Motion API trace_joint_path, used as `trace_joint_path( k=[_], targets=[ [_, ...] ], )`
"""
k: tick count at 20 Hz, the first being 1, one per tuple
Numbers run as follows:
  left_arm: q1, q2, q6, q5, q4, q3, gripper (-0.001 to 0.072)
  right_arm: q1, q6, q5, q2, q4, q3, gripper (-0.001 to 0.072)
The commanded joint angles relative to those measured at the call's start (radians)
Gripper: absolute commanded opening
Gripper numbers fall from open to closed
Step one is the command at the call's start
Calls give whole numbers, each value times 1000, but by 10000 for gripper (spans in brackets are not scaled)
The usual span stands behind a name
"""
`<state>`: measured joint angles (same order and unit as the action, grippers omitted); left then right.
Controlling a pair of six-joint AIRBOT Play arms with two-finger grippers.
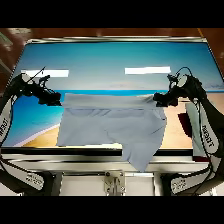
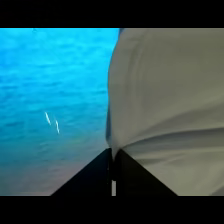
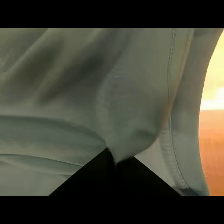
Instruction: Fold the shirts.
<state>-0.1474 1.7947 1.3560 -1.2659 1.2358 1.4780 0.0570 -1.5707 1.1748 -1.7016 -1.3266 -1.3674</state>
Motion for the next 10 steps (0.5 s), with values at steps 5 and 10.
trace_joint_path(
  k=[5,10],
  targets=[
    [10,31,47,-100,-35,1,210,2,-49,86,-7,25,-4,339],
    [-24,-19,23,-241,-47,41,632,18,19,148,139,-52,-5,522]
  ],
)
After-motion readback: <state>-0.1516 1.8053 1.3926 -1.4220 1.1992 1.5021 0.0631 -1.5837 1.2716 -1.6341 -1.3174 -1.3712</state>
